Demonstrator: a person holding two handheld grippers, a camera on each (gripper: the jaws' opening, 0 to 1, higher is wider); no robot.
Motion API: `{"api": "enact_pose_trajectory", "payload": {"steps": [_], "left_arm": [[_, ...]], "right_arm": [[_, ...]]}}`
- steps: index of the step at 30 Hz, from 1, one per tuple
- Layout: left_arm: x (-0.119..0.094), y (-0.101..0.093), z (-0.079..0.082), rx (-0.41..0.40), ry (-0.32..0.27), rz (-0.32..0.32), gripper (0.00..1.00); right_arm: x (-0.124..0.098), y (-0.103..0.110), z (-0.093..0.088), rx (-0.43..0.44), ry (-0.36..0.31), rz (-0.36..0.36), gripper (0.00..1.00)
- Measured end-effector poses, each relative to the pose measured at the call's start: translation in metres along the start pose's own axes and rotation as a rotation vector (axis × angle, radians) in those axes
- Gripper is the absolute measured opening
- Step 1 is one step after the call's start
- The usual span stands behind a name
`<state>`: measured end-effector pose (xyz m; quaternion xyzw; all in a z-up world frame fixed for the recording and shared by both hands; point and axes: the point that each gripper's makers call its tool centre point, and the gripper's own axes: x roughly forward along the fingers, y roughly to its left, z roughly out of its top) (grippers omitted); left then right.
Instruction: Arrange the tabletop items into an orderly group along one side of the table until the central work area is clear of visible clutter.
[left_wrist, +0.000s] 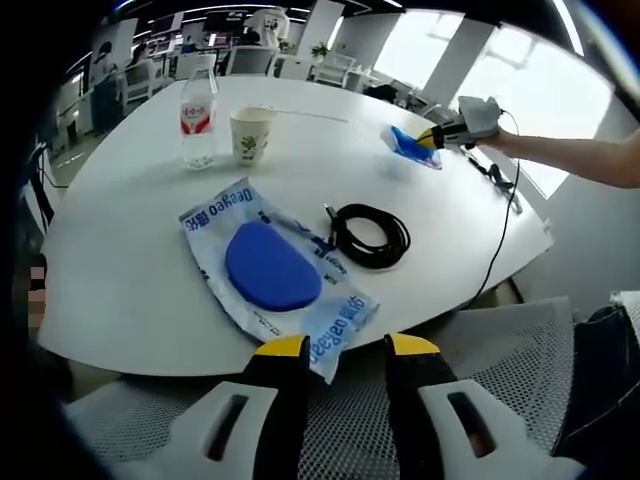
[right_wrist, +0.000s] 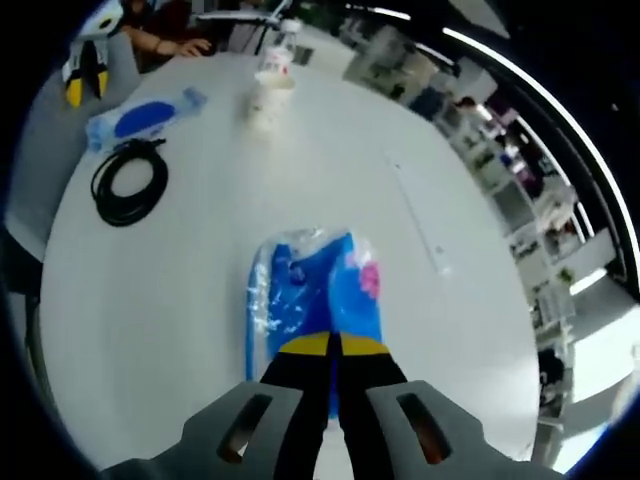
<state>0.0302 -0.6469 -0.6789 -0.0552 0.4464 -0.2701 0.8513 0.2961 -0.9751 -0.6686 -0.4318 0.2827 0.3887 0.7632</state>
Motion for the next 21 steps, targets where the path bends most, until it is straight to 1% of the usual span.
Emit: {"api": "enact_pose_trajectory", "payload": {"steps": [2,8,13,18,19,21], "left_arm": [[0.001,0.000,-0.001,0.008,0.006,0.001,0.29],[0.000,0.000,-0.002,0.012,0.007,0.003,0.29],[0.001,-0.001,-0.004,0.020,0.017,0.003,0.28],[0.001,0.000,-0.005,0.019,0.021,0.008,0.28],[0.001,0.000,-0.006,0.019,0.026,0.011,0.28],[0.002,0.001,-0.007,0.021,0.030,0.013,0.28]], "right_arm": [[-0.002,-0.001,-0.005,0.010,-0.001,-0.002,0.00],[-0.005,-0.001,-0.019,-0.006,0.018,0.001,0.00],[-0.007,0.002,-0.026,-0.002,0.020,0.004,0.00],[-0.007,0.006,-0.030,-0.025,0.018,0.019,0.00],[-0.007,0.006,-0.033,-0.048,0.023,0.026,0.00],[-0.006,0.008,-0.037,-0.057,0.032,0.033,0.00]]}}
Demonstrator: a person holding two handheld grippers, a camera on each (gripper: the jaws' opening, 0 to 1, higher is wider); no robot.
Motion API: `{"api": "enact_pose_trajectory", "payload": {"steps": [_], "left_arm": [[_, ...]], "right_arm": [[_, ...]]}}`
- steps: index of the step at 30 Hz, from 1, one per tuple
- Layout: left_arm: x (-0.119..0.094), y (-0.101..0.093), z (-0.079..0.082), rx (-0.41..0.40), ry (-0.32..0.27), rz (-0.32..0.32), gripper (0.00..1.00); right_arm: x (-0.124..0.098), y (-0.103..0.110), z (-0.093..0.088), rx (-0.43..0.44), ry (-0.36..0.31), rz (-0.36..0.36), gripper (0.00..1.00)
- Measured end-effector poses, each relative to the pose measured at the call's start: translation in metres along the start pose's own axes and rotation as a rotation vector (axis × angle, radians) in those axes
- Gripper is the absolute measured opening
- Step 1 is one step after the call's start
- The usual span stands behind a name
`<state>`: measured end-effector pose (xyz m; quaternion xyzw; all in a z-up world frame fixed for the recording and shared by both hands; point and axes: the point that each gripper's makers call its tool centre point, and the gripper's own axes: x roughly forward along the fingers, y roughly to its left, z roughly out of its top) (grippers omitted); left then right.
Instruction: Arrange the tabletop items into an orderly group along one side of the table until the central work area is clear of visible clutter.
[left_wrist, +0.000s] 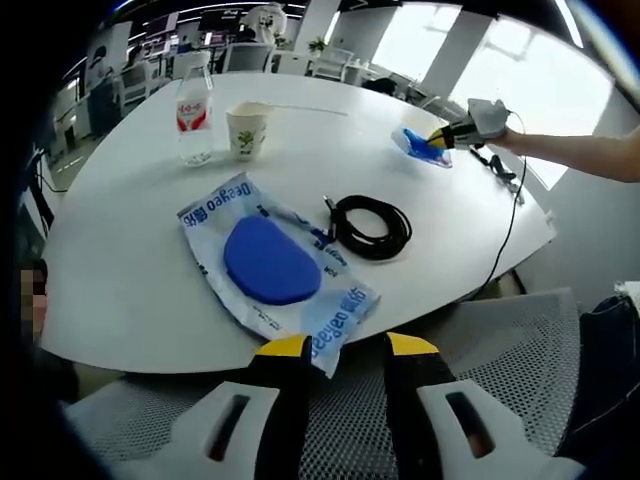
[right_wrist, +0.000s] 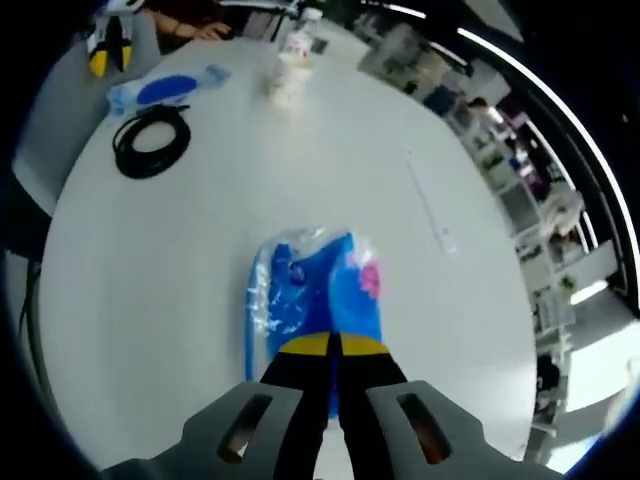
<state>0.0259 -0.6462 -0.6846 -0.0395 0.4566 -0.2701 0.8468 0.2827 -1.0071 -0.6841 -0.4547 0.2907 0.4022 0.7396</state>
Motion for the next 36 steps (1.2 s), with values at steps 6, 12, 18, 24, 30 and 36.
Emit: {"api": "enact_pose_trajectory", "payload": {"steps": [6,12,18,24,30,36], "left_arm": [[0.000,0.001,0.000,-0.009,0.001,0.003,0.28],[0.000,0.001,0.000,-0.009,0.004,0.009,0.28],[0.000,0.000,-0.002,-0.006,0.011,0.014,0.28],[0.001,0.001,-0.004,0.003,0.022,0.026,0.28],[0.002,0.001,-0.005,0.011,0.027,0.035,0.29],[0.003,0.002,-0.004,0.008,0.028,0.039,0.29]], "right_arm": [[-0.001,-0.004,-0.005,-0.044,0.013,-0.006,0.00],[0.003,-0.005,-0.010,-0.046,0.017,-0.009,0.00],[0.012,0.000,-0.014,-0.062,0.021,0.013,0.00],[0.016,0.006,-0.015,-0.047,0.016,0.031,0.00],[0.020,0.006,-0.017,-0.051,0.014,0.041,0.00],[0.022,0.005,-0.022,-0.049,0.020,0.047,0.00]]}}
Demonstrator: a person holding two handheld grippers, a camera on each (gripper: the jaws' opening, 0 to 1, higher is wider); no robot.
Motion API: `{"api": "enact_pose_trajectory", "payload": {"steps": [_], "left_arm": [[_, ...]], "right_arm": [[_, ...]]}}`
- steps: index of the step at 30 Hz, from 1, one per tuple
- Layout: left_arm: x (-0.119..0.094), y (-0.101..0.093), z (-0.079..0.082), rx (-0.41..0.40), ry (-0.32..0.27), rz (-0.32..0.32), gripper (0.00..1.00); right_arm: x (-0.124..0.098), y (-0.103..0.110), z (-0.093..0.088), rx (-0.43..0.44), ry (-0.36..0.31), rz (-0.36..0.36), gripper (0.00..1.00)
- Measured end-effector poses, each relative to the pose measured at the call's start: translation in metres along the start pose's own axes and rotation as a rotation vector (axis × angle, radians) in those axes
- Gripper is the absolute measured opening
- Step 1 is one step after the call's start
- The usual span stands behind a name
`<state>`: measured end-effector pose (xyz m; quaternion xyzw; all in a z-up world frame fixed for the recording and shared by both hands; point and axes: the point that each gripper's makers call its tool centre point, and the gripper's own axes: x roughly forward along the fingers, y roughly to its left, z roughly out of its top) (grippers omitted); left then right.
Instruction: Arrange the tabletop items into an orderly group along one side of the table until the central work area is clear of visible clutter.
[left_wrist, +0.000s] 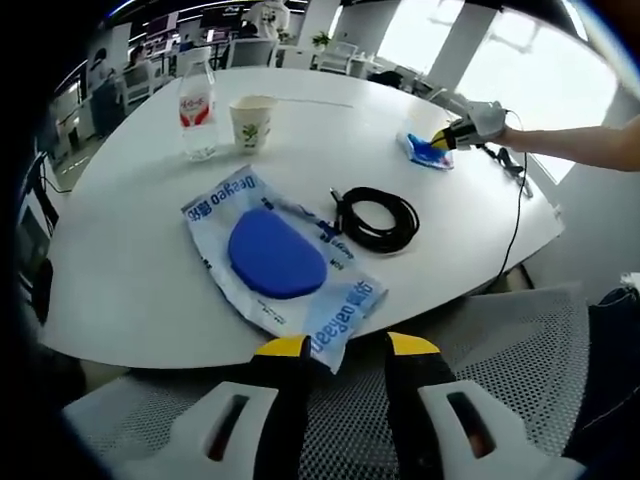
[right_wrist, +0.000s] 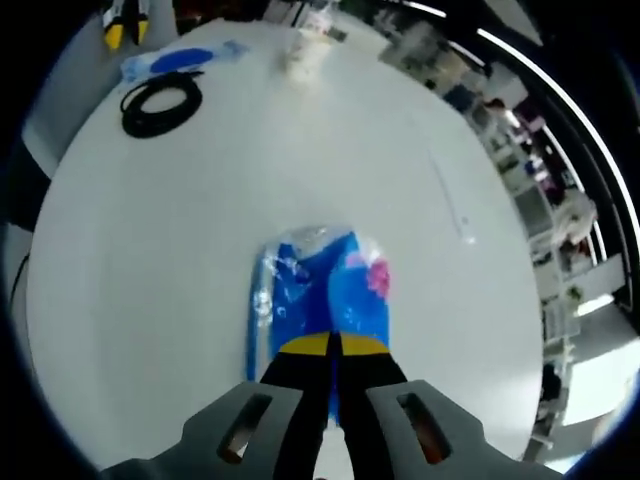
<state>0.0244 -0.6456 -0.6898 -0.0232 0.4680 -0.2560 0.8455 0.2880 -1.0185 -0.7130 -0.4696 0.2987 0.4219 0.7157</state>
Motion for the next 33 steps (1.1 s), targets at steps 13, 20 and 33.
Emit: {"api": "enact_pose_trajectory", "payload": {"steps": [13,20,33], "left_arm": [[0.000,0.000,0.000,0.001,-0.005,-0.003,0.29],[-0.001,0.000,0.001,0.001,-0.012,-0.004,0.29],[-0.002,-0.001,0.001,0.015,-0.016,-0.006,0.30]], "right_arm": [[-0.001,-0.008,-0.007,0.112,0.020,-0.058,0.27],[-0.001,-0.008,-0.019,0.070,0.055,-0.054,0.22],[-0.023,-0.011,-0.012,0.073,0.032,-0.170,0.27]]}}
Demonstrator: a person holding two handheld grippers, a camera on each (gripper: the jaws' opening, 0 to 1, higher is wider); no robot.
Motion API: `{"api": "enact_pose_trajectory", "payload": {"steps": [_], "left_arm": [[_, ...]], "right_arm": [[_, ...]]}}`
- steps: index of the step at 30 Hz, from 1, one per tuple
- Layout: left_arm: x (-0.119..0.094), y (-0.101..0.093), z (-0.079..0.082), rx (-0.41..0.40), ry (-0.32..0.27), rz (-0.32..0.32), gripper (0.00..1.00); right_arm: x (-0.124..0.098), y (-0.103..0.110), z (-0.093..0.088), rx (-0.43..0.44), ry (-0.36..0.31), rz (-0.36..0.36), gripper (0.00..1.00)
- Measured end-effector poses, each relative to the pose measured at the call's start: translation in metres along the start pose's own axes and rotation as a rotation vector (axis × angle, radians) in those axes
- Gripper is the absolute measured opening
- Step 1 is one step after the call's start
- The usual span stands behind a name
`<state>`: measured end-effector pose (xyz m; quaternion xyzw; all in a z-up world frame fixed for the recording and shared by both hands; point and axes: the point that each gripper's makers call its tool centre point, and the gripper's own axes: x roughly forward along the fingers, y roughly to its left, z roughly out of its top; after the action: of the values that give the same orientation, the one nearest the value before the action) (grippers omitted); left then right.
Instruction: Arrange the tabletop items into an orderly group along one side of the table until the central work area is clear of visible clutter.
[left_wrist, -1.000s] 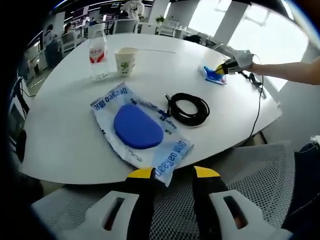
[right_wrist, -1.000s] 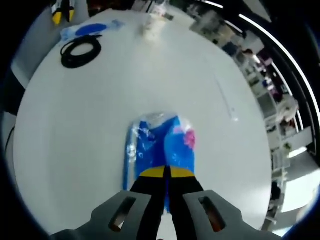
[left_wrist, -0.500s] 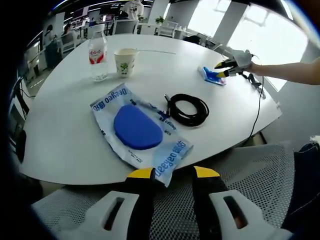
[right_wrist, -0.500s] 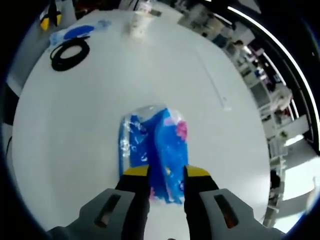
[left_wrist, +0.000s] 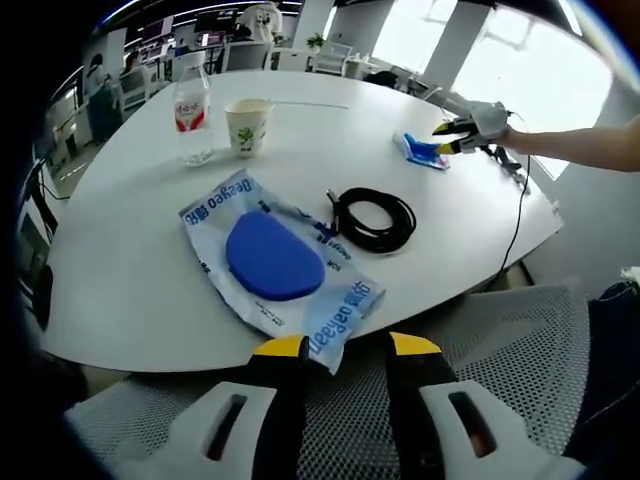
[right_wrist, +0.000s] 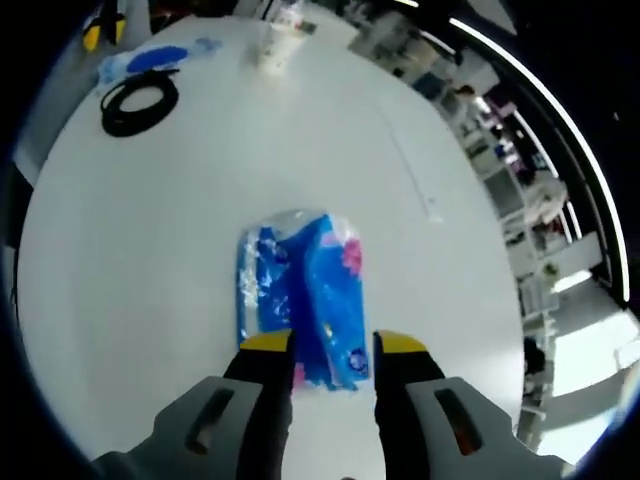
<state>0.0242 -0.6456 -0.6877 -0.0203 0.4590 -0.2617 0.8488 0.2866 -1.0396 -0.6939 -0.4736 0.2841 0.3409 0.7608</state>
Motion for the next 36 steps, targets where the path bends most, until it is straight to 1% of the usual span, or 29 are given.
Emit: {"api": "enact_pose_trajectory", "payload": {"steps": [2,3,4,5,6,7,9,10,13,14,16,18,19,20,21,23,24,26,28,29,31,32,33,34,36], "left_arm": [[0.000,0.000,0.000,-0.003,-0.001,0.000,0.30],[-0.001,0.000,0.001,-0.004,-0.005,-0.001,0.30],[-0.001,0.000,0.002,-0.005,-0.007,-0.001,0.30],[-0.001,0.001,0.002,-0.008,-0.011,-0.002,0.30],[-0.001,0.001,0.003,-0.010,-0.014,-0.002,0.31],[-0.002,0.002,0.004,-0.013,-0.018,-0.004,0.31],[-0.002,0.002,0.005,-0.018,-0.022,-0.006,0.31],[-0.004,0.002,0.007,-0.029,-0.030,-0.011,0.31],[-0.007,0.004,0.014,-0.058,-0.058,-0.018,0.31],[-0.008,0.005,0.017,-0.071,-0.068,-0.020,0.31],[-0.009,0.009,0.020,-0.080,-0.076,-0.022,0.32],[-0.011,0.011,0.023,-0.086,-0.087,-0.029,0.32],[-0.011,0.012,0.026,-0.094,-0.095,-0.033,0.33],[-0.012,0.013,0.029,-0.105,-0.103,-0.039,0.33],[-0.012,0.015,0.032,-0.117,-0.112,-0.051,0.34],[-0.013,0.019,0.035,-0.124,-0.117,-0.056,0.35],[-0.013,0.020,0.036,-0.127,-0.118,-0.059,0.36],[-0.014,0.024,0.038,-0.127,-0.123,-0.063,0.37],[-0.016,0.027,0.038,-0.131,-0.127,-0.068,0.39],[-0.017,0.029,0.039,-0.135,-0.130,-0.081,0.40],[-0.018,0.030,0.041,-0.144,-0.142,-0.100,0.46],[-0.019,0.029,0.047,-0.165,-0.168,-0.126,0.49],[-0.019,0.028,0.051,-0.163,-0.181,-0.148,0.54],[-0.020,0.030,0.054,-0.162,-0.188,-0.158,0.57],[-0.021,0.036,0.058,-0.157,-0.192,-0.159,0.60]], "right_arm": [[-0.004,-0.008,0.007,0.045,-0.038,-0.056,0.28],[-0.009,-0.011,0.014,0.085,-0.070,-0.090,0.28],[-0.013,-0.013,0.019,0.124,-0.096,-0.109,0.28],[-0.018,-0.014,0.027,0.182,-0.138,-0.131,0.28],[-0.021,-0.014,0.034,0.211,-0.170,-0.139,0.28],[-0.026,-0.011,0.044,0.246,-0.219,-0.143,0.28],[-0.031,-0.007,0.056,0.303,-0.265,-0.154,0.29],[-0.035,-0.003,0.066,0.346,-0.300,-0.160,0.30],[-0.045,0.006,0.083,0.456,-0.353,-0.197,0.31],[-0.049,0.012,0.092,0.508,-0.390,-0.198,0.32],[-0.052,0.022,0.102,0.585,-0.427,-0.182,0.33],[-0.055,0.030,0.109,0.651,-0.448,-0.177,0.35],[-0.056,0.037,0.115,0.702,-0.464,-0.162,0.36],[-0.055,0.042,0.118,0.734,-0.467,-0.148,0.37],[-0.054,0.048,0.120,0.732,-0.459,-0.138,0.38],[-0.053,0.060,0.125,0.682,-0.445,-0.132,0.38],[-0.053,0.064,0.127,0.671,-0.444,-0.124,0.38],[-0.053,0.071,0.130,0.685,-0.447,-0.108,0.38],[-0.055,0.074,0.132,0.709,-0.454,-0.101,0.38],[-0.056,0.075,0.132,0.730,-0.458,-0.102,0.39],[-0.057,0.073,0.132,0.762,-0.467,-0.110,0.39],[-0.059,0.072,0.132,0.774,-0.470,-0.120,0.39],[-0.061,0.072,0.133,0.788,-0.471,-0.125,0.39],[-0.064,0.073,0.135,0.822,-0.476,-0.127,0.39],[-0.068,0.074,0.141,0.873,-0.497,-0.122,0.40]]}}
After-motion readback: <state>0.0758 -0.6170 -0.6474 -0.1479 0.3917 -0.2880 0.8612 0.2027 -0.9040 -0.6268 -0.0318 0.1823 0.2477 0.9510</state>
